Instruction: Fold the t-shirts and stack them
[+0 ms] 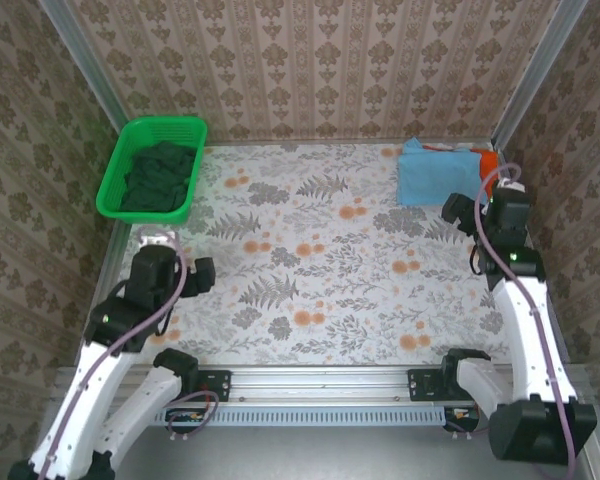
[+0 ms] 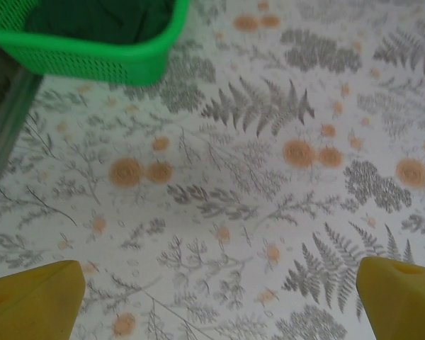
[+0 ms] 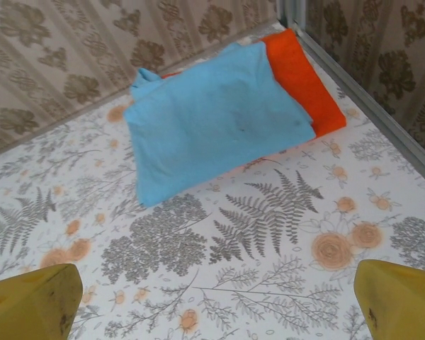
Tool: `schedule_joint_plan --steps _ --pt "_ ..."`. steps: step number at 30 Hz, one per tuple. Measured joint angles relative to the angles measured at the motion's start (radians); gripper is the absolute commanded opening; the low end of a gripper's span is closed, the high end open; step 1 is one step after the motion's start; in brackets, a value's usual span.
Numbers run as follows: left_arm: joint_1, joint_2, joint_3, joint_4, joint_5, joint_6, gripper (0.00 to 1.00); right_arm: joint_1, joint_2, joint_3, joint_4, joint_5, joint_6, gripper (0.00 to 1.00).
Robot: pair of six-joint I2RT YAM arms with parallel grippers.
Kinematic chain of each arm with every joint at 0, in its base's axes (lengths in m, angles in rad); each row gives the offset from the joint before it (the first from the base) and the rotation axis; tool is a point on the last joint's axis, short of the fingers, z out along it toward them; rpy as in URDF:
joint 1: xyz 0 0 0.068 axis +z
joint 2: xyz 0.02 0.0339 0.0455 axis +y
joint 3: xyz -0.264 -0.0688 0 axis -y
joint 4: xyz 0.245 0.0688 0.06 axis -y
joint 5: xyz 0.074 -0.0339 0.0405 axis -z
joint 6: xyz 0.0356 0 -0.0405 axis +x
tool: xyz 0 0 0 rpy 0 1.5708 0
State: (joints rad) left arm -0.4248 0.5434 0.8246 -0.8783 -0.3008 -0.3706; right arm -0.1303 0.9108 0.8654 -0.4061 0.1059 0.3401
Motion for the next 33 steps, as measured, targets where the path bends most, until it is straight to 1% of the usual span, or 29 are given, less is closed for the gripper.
schedule_joint_plan --steps 2,4,7,9,13,16,19,22,25,28,30,33 --pt "0.000 -0.078 -0.068 0.078 -0.044 0.049 1.00 0.016 -0.040 -0.084 0.077 0.002 -0.008 1.00" --pt "0.003 -0.149 -0.158 0.187 -0.101 0.111 1.00 0.032 -0.045 -0.164 0.152 0.012 -0.032 0.99" --pt "0.042 -0.172 -0.257 0.337 -0.151 0.195 1.00 0.054 0.023 -0.226 0.237 0.044 -0.058 1.00" --pt "0.104 -0.119 -0.288 0.423 -0.160 0.232 1.00 0.062 0.075 -0.255 0.305 0.060 -0.067 1.00" --pt "0.259 0.061 -0.342 0.603 -0.116 0.248 1.00 0.063 0.172 -0.298 0.425 0.075 -0.053 0.99" --pt "0.328 0.179 -0.393 0.714 -0.116 0.246 1.00 0.069 0.227 -0.329 0.495 0.074 -0.041 0.99" --pt "0.381 0.264 -0.440 0.806 -0.112 0.244 1.00 0.091 0.243 -0.360 0.549 0.075 -0.079 1.00" --pt "0.412 0.328 -0.483 0.902 -0.093 0.248 1.00 0.113 0.243 -0.391 0.597 0.084 -0.132 1.00" --pt "0.413 0.363 -0.537 1.003 -0.063 0.256 1.00 0.118 0.243 -0.447 0.655 0.084 -0.169 0.99" --pt "0.414 0.405 -0.558 1.089 -0.025 0.270 1.00 0.118 0.251 -0.476 0.678 0.082 -0.189 1.00" --pt "0.422 0.460 -0.556 1.164 0.009 0.280 1.00 0.118 0.281 -0.471 0.711 0.079 -0.196 0.99" --pt "0.440 0.582 -0.534 1.257 0.066 0.301 1.00 0.118 0.360 -0.443 0.759 0.077 -0.200 0.99"
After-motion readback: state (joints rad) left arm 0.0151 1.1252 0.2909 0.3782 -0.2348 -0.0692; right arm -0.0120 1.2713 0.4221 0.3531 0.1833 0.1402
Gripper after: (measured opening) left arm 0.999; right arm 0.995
